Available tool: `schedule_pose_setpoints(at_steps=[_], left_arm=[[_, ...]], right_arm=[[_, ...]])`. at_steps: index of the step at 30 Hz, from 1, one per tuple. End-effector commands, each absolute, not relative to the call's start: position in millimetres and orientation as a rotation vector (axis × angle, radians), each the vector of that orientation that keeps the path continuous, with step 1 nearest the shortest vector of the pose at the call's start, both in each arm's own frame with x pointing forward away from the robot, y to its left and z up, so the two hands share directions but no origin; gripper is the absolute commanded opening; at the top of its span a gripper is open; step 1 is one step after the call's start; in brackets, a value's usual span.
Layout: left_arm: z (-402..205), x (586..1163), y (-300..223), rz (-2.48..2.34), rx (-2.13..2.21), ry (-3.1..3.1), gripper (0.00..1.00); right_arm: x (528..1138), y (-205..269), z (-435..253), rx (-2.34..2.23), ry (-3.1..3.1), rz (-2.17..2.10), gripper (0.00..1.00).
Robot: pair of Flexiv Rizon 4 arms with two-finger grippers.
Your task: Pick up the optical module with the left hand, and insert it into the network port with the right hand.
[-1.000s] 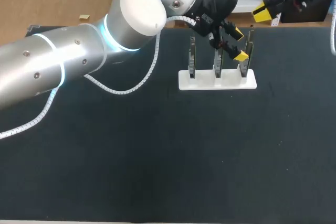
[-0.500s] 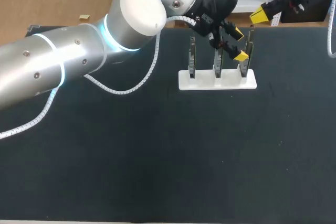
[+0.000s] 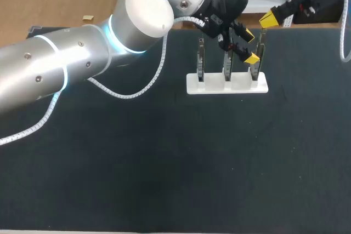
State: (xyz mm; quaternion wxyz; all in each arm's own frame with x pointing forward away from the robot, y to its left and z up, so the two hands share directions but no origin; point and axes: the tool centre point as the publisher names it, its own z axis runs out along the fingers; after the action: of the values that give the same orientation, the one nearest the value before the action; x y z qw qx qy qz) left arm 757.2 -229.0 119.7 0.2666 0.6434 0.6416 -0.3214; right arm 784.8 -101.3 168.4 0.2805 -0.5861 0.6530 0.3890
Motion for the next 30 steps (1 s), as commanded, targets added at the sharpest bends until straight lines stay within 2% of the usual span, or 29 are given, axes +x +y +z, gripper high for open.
schedule_pose_setpoints(at_steps=[1,30], left_arm=[[120,759,-230,-0.867,1.742,1.737,1.0],[120,759,-230,-0.867,1.742,1.737,1.0]], right_arm=[[786,-101,161,-1.571,1.762,1.054,0.0],[780,-103,128,-1.581,1.833,1.073,0.0]])
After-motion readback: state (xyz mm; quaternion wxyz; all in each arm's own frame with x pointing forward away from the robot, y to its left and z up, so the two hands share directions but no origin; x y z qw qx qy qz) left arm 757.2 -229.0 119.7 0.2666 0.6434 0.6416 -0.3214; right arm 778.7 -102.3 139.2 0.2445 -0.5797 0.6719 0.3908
